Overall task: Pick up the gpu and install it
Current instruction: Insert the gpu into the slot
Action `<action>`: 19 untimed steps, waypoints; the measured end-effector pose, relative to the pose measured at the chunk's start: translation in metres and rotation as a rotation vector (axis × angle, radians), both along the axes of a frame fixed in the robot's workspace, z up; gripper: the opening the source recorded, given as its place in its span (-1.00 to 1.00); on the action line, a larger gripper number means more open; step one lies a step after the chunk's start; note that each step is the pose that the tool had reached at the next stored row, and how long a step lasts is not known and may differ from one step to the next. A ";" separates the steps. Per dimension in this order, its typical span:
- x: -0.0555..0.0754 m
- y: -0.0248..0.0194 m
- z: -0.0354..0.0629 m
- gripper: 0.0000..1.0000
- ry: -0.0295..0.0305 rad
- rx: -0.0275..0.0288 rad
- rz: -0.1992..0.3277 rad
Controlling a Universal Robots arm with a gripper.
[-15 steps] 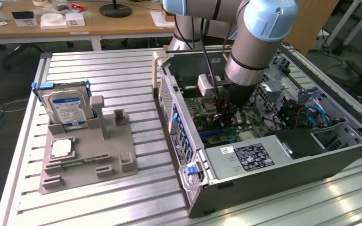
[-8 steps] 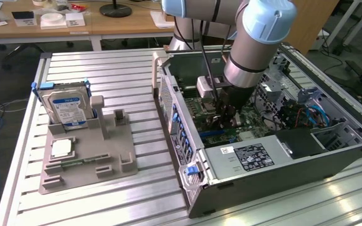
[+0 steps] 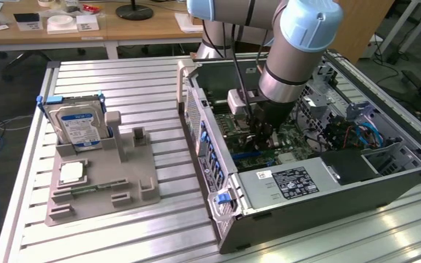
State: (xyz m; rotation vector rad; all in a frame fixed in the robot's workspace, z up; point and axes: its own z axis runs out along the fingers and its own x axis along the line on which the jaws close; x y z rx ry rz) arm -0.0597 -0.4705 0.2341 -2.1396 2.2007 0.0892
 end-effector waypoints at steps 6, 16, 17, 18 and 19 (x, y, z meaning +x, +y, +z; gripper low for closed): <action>0.000 0.0000 -0.0005 -0.44 0.0000 0.0000 0.000; -0.001 -0.0008 -0.0017 -0.44 0.0000 0.0000 0.000; -0.001 -0.0008 -0.0019 -0.44 0.0000 -0.0001 0.000; -0.001 -0.0008 -0.0021 -0.44 0.0000 -0.0001 0.000; -0.001 -0.0008 -0.0023 -0.44 0.0000 0.0000 0.000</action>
